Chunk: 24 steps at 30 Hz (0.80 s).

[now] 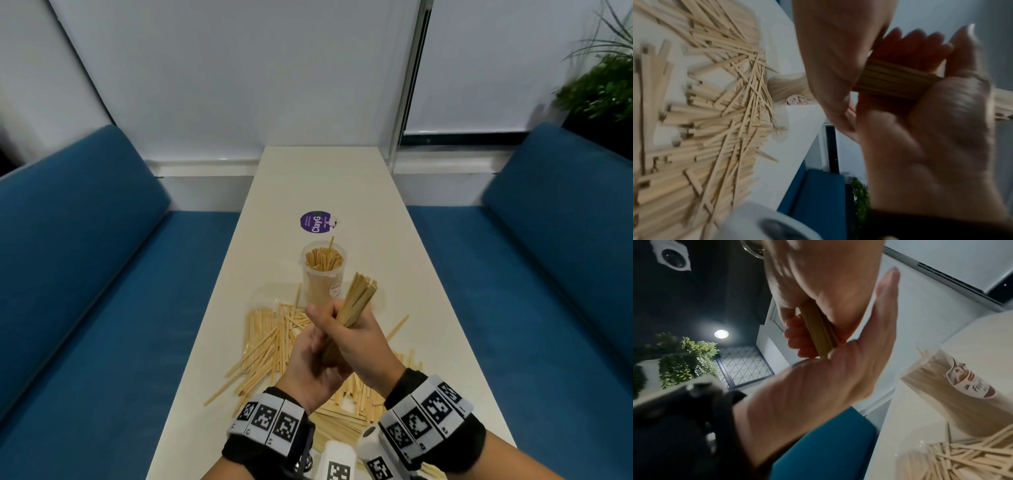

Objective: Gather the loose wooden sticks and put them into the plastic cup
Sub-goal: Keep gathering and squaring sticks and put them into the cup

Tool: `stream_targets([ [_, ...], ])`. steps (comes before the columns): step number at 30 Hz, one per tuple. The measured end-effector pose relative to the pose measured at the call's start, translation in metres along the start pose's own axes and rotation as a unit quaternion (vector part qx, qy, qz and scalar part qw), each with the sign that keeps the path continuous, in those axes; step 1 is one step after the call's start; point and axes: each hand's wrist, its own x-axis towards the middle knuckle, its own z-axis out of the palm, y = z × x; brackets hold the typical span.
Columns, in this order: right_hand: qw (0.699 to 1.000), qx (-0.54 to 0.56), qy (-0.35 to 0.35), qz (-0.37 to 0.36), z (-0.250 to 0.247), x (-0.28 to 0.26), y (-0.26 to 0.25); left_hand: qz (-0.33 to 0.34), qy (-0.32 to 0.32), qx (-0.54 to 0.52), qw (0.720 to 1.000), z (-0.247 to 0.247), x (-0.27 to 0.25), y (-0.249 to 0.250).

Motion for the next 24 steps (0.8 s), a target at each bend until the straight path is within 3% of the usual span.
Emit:
stream_targets([
  [4,1.0,0.03,-0.001,0.007,-0.003,0.002,-0.006,0.001,-0.029,0.037,0.999,0.002,-0.003,0.004],
  [7,0.999,0.032,0.006,0.026,-0.004,0.004,-0.004,0.031,-0.027,0.186,0.982,-0.005,-0.003,0.01],
  [10,0.998,0.043,0.024,0.032,-0.007,0.004,-0.006,0.071,-0.05,0.316,0.945,-0.006,-0.01,0.019],
  [13,0.998,0.029,0.043,0.032,-0.012,0.006,-0.005,0.057,-0.113,0.407,0.904,-0.014,-0.016,0.023],
  [15,0.999,0.018,0.044,0.027,-0.013,0.007,-0.004,0.05,-0.147,0.501,0.852,-0.016,-0.021,0.024],
  [17,0.999,-0.006,0.043,0.028,-0.011,0.007,-0.002,0.054,-0.123,0.584,0.8,-0.015,-0.022,0.023],
  [18,0.998,-0.018,0.043,0.032,-0.009,0.007,-0.001,0.063,-0.103,0.598,0.793,-0.014,-0.021,0.022],
  [21,0.998,-0.05,0.034,0.029,-0.008,0.008,0.002,0.079,-0.079,0.581,0.806,-0.01,-0.022,0.016],
  [24,0.991,-0.133,-0.003,0.015,-0.013,0.013,0.0,0.079,-0.07,0.612,0.784,-0.014,-0.02,0.013],
])
